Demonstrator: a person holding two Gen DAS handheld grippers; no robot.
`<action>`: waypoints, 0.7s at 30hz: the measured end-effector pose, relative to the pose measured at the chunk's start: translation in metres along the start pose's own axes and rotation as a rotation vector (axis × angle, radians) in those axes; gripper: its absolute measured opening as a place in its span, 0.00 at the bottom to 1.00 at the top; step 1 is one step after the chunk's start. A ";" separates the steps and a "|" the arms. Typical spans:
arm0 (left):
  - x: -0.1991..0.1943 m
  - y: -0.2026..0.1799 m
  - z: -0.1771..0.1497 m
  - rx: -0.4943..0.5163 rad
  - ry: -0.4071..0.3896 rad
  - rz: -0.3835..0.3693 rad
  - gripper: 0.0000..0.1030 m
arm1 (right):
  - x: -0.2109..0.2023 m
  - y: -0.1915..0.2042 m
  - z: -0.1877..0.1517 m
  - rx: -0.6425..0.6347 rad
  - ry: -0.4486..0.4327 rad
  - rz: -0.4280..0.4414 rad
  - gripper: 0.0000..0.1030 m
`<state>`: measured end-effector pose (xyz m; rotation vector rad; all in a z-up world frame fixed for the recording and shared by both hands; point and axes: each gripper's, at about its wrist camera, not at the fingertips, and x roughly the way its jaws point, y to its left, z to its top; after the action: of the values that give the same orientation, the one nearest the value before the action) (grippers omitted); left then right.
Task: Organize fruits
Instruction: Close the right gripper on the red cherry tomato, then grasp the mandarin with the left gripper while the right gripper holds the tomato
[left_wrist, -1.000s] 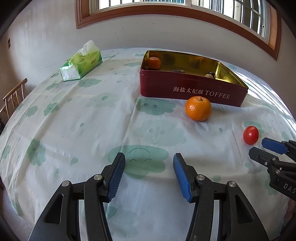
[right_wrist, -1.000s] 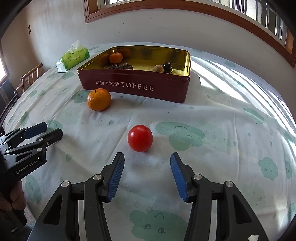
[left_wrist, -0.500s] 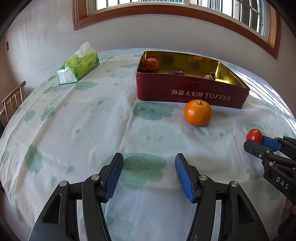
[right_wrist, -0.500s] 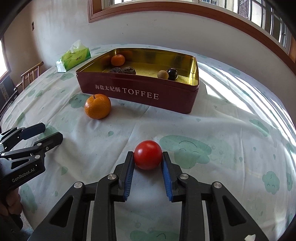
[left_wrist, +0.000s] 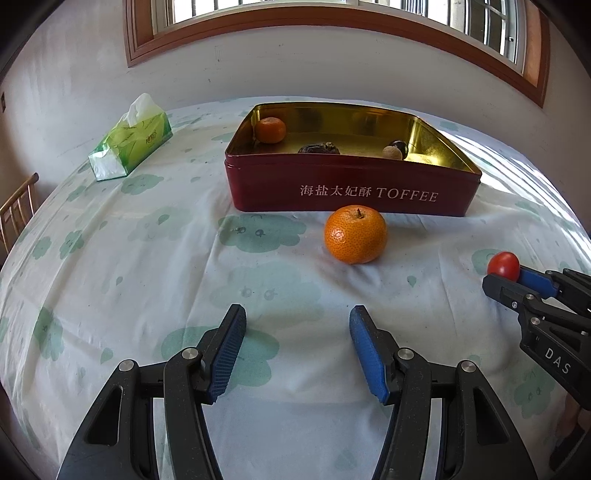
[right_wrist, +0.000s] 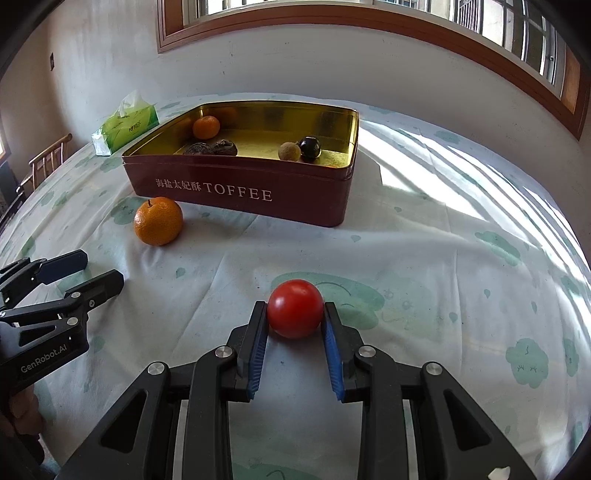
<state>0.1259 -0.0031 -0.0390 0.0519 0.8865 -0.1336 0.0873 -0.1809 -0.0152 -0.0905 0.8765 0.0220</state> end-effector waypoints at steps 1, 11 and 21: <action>0.001 -0.003 0.001 0.004 -0.001 -0.002 0.58 | 0.000 -0.003 0.000 0.006 0.000 -0.006 0.26; 0.012 -0.026 0.014 0.026 0.011 -0.036 0.58 | 0.004 -0.032 0.003 0.060 0.000 -0.026 0.26; 0.027 -0.034 0.031 0.021 0.015 -0.038 0.58 | 0.004 -0.033 0.002 0.066 -0.001 -0.022 0.27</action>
<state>0.1622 -0.0426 -0.0402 0.0555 0.9012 -0.1778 0.0935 -0.2134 -0.0144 -0.0387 0.8744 -0.0271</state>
